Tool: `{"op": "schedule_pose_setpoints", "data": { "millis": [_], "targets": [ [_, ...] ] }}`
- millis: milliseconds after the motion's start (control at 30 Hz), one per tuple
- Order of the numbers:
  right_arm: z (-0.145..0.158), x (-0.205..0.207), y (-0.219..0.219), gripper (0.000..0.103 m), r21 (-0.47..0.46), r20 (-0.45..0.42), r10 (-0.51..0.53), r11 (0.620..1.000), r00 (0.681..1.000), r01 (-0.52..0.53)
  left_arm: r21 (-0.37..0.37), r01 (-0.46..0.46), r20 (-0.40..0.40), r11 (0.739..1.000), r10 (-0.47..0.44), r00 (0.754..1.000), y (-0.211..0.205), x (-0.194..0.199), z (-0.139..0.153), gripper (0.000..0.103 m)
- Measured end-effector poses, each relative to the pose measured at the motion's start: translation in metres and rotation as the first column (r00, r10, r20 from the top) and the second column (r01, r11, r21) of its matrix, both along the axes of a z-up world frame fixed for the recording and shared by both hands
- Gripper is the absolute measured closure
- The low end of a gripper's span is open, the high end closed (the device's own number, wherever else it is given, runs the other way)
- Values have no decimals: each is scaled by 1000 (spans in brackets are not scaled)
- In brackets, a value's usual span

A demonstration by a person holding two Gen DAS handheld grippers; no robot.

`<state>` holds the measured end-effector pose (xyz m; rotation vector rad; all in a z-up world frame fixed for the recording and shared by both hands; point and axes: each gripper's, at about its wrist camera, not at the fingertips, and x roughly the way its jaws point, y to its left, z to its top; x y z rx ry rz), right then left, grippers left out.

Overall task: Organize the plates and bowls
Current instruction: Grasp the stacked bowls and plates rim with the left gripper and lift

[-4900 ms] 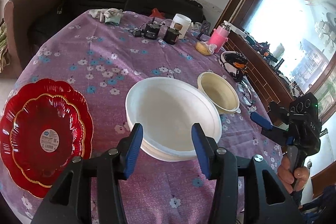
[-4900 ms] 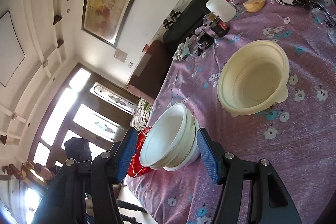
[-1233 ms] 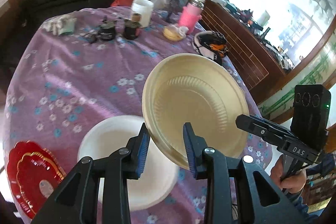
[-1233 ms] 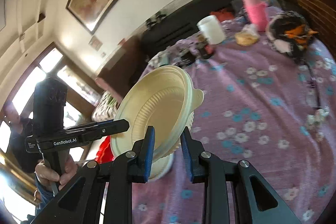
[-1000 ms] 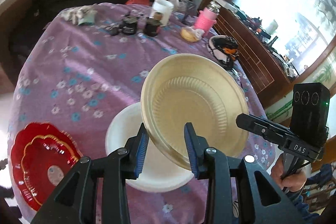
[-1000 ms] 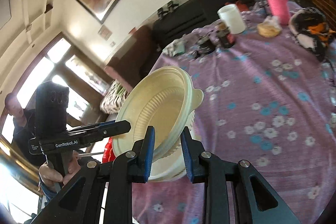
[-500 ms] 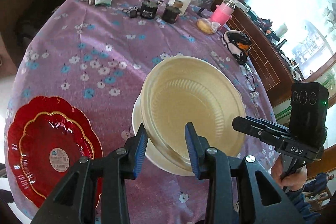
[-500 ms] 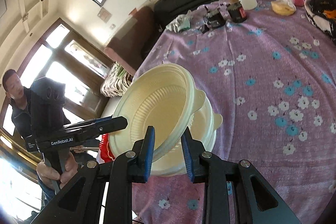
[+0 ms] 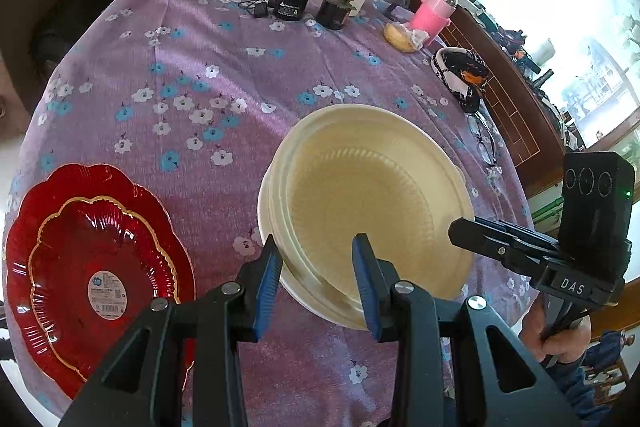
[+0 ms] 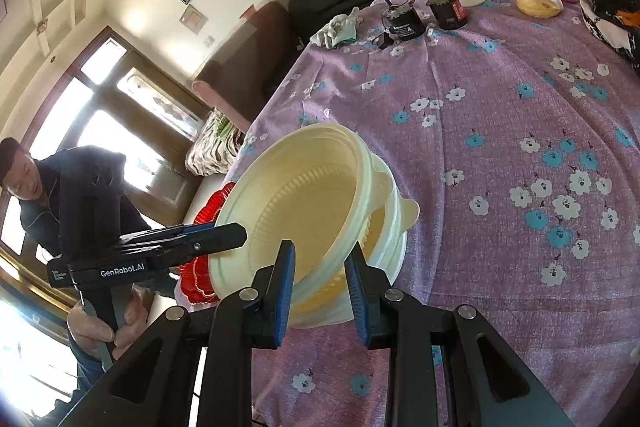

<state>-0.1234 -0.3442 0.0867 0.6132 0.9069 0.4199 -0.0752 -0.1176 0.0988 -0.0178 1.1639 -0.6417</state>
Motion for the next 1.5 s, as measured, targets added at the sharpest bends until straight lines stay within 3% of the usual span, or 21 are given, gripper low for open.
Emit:
{"op": "schedule_pose_setpoints", "data": {
  "millis": [200, 367, 500, 567, 633, 800, 1267, 1367, 1400, 1500],
  "targets": [
    [0, 1, 0, 73, -3, -3, -1, 1000, 1000, 1, 0, -1, -2, 1000, 1, 1000, 1, 0, 0, 69],
    [3, -2, -5, 62, -2, 15, -10, 1000, 1000, 10, -2, -16, 0, 1000, 16, 1000, 5, 0, 2, 66],
    [10, -13, -21, 60, 16, 40, -47, 999, 998, 46, -49, -46, 5, 998, 46, 999, 20, -4, 11, 55],
    [11, -17, -31, 51, 24, 45, -73, 997, 996, 72, -84, -76, 5, 994, 76, 997, 32, -7, 14, 48],
    [7, -18, -40, 39, 53, 36, -99, 994, 994, 97, -107, -107, -6, 988, 106, 994, 41, -8, 11, 29],
    [-15, -10, -41, 30, 179, -19, -92, 979, 996, 94, -185, -165, -115, 969, 146, 983, 49, 3, -14, 29],
    [-66, 19, -20, 28, 199, -139, -44, 977, 989, 71, -145, -158, -185, 977, 130, 974, 12, 19, -67, 29],
    [-69, 19, -14, 29, 221, -133, -32, 973, 991, 61, -150, -123, -169, 981, 97, 981, 6, 14, -61, 34],
    [-65, 20, -10, 37, 216, -122, -17, 975, 992, 44, -141, -113, -161, 984, 90, 983, 3, 12, -58, 36],
    [-50, 19, -3, 40, 169, -98, -14, 985, 995, 30, -97, -91, -96, 991, 82, 992, 0, 6, -42, 36]
  ]
}}
